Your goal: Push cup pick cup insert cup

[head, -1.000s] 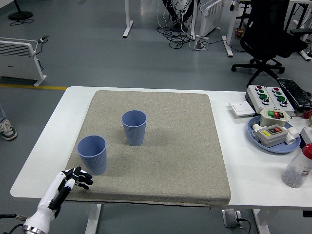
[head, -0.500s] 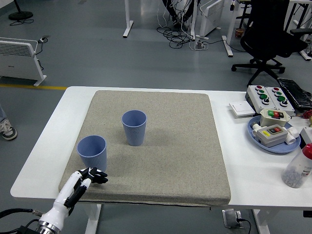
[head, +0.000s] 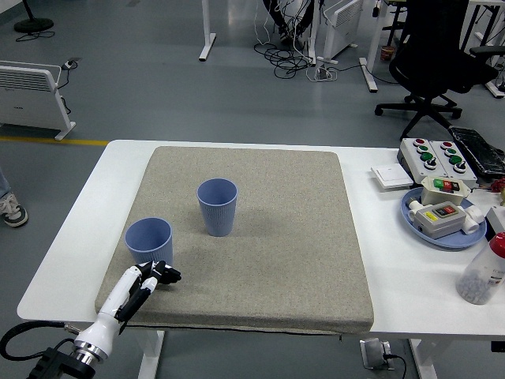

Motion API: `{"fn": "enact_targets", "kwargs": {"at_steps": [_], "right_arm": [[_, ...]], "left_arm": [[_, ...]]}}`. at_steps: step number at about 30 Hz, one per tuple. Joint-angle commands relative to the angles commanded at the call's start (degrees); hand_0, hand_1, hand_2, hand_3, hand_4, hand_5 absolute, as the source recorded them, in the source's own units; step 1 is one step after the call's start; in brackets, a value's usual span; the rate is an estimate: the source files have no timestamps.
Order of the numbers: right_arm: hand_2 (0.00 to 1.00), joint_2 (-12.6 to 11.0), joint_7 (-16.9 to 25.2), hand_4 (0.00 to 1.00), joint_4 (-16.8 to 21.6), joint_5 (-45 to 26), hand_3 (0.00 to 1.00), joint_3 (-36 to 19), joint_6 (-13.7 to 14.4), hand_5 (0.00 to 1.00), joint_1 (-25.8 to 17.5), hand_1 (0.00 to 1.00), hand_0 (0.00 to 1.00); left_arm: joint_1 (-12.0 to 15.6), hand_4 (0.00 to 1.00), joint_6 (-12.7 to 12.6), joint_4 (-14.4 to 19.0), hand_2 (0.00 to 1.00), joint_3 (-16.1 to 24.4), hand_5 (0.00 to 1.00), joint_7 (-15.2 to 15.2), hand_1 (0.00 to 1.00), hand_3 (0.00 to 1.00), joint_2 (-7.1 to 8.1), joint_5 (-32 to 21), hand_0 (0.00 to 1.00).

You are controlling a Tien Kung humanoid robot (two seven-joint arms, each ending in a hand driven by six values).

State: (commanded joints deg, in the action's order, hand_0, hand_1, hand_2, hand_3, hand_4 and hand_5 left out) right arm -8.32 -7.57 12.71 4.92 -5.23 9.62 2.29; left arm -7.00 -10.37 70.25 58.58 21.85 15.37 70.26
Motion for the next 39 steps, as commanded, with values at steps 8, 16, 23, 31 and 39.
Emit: {"fn": "enact_targets", "kwargs": {"at_steps": [8,16,23,31,39], "right_arm": [[0.682,0.21,0.04,0.143,0.01,-0.12,0.596,0.34,-0.01,0.501,-0.15,0.629,0.707],[0.682,0.36,0.05,0.142,0.05,-0.31,0.596,0.85,-0.08,0.500,-0.06,0.628,0.706],[0.682,0.44,0.02,0.141,0.10,-0.43,0.596,1.42,-0.14,0.501,0.11,0.628,0.706],[0.683,0.52,-0.06,0.140,0.21,-0.48,0.596,2.01,-0.26,0.501,0.23,0.628,0.706],[0.682,0.69,-0.06,0.141,0.26,-0.62,0.596,2.57,-0.32,0.501,0.13,0.628,0.706]], "left_arm": [[-2.49,0.548,0.59,-3.92,0.570,0.59,0.998,0.55,0.616,0.517,-0.36,0.13,0.646],[-6.13,0.548,0.94,-7.77,0.568,0.56,0.998,1.23,0.618,0.518,-0.73,0.05,0.648],[-9.44,0.548,0.97,-11.31,0.568,0.10,0.998,1.28,0.617,0.518,-2.03,-0.70,0.650],[-13.70,0.548,1.45,-15.52,0.562,-1.41,0.998,1.11,0.619,0.516,-2.42,-0.49,0.647],[-18.15,0.547,2.00,-21.19,0.562,-2.23,0.998,0.30,0.617,0.517,-1.33,-1.02,0.646]]}}
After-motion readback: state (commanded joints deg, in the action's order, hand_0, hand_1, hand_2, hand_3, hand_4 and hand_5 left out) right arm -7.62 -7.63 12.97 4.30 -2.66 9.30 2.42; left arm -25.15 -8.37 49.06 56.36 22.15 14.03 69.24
